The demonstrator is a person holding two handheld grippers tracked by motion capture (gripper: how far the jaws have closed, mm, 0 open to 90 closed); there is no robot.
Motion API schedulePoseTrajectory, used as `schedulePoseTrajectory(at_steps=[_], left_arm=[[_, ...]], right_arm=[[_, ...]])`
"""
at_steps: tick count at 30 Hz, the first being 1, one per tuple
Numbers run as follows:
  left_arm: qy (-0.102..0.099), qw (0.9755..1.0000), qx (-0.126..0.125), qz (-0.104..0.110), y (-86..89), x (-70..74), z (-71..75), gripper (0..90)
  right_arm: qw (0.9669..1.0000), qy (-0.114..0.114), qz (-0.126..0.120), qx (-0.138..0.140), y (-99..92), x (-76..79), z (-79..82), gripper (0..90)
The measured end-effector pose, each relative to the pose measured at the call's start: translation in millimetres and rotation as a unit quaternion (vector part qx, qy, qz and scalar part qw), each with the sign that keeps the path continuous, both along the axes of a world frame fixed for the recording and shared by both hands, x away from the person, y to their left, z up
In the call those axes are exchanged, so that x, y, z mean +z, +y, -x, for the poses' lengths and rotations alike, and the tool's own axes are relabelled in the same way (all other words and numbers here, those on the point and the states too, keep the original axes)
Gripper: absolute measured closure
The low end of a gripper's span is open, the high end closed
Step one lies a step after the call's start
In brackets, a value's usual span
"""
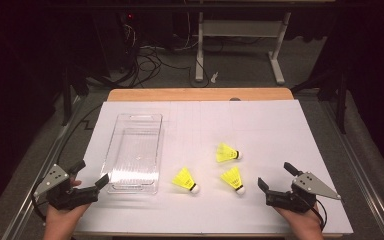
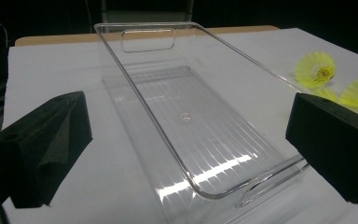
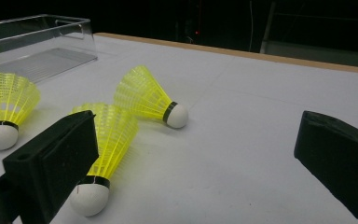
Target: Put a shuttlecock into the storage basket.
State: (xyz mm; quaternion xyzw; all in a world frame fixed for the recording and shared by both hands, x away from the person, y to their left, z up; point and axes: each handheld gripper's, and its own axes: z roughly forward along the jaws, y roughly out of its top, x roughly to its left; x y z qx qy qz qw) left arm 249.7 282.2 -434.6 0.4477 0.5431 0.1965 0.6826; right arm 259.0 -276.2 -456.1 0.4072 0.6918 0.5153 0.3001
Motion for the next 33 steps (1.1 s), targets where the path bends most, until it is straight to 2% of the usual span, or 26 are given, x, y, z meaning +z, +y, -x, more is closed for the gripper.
schedulePoseTrajectory(at_steps=[5,11,15,17,23,25,26,33], left_arm=[[-0.004,1.0000,-0.002,0.006,3.2,-1.6,-0.3,0.7],[0.001,1.0000,-0.007,-0.004,0.9,-2.9,0.2,0.2],[0.012,0.9999,-0.008,-0.008,1.3,-3.5,2.0,0.2],[0.025,0.9992,-0.020,-0.025,2.5,-6.8,3.2,0.2],[0.043,0.9985,-0.021,-0.027,4.1,-9.3,2.8,0.3],[0.048,0.9979,-0.025,-0.035,2.7,-10.7,2.8,0.2],[0.054,0.9969,-0.034,-0.045,0.2,-13.1,2.7,0.2],[0.069,0.9945,-0.042,-0.067,-4.4,-18.2,1.9,0.3]], right_arm=[[1.0000,-0.001,0.000,0.000,-0.8,0.5,0.0,0.2],[1.0000,0.000,-0.002,-0.002,-2.1,0.4,0.4,0.2],[1.0000,0.000,-0.002,-0.004,-2.7,0.1,0.1,0.2],[1.0000,0.000,-0.001,-0.003,-2.7,0.4,0.1,0.2],[1.0000,0.000,0.000,-0.001,-2.8,0.0,-0.6,0.2],[1.0000,-0.001,0.002,0.001,-2.8,0.1,-0.6,0.2],[1.0000,-0.001,0.001,0.000,-2.7,0.2,-0.5,0.2],[1.0000,-0.001,0.001,0.001,-2.7,0.8,-0.1,0.2]])
